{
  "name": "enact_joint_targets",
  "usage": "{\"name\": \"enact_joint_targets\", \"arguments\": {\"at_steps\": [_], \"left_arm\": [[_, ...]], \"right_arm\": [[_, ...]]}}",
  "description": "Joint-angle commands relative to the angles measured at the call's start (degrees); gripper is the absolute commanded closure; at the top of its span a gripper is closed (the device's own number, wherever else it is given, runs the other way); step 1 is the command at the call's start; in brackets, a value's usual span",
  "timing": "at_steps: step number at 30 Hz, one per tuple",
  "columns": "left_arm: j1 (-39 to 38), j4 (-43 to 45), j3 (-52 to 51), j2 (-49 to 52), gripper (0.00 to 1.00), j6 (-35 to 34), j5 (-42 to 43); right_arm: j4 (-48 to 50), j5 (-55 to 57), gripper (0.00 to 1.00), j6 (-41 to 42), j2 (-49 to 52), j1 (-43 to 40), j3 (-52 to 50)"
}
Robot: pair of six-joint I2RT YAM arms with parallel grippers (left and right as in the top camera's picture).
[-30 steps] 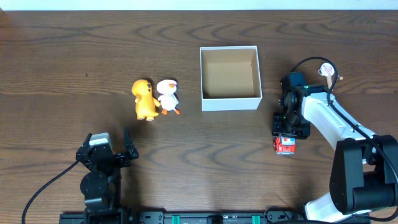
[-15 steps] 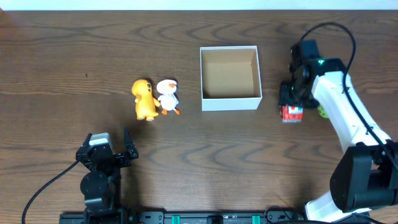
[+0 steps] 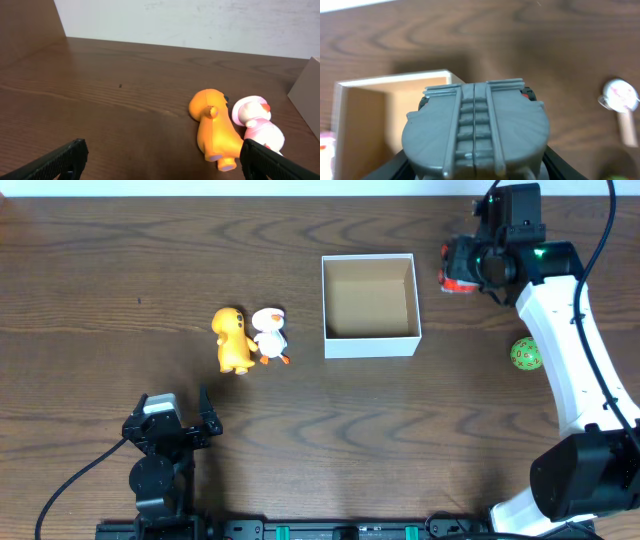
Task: Pack container
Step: 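Carry the truck over the white box and lower it inside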
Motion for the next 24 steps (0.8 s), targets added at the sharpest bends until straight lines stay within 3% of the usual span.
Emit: {"name": "enact_joint_targets", "arguments": {"at_steps": [1, 9, 24], "left_arm": [[0.02, -2.34, -0.79, 0.00, 0.02, 0.37, 0.42], [0.02, -2.34, -0.79, 0.00, 0.02, 0.37, 0.42], [0.02, -2.34, -0.79, 0.00, 0.02, 0.37, 0.42]], "right_arm": [[3.08, -3.28, 0.83, 3.48, 0.17, 2.73, 1.20], [11.96, -3.23, 0.82, 3.61, 1.20, 8.52, 1.20], [11.61, -3.19, 0.79, 3.15, 12.07, 11.93, 1.18]]}}
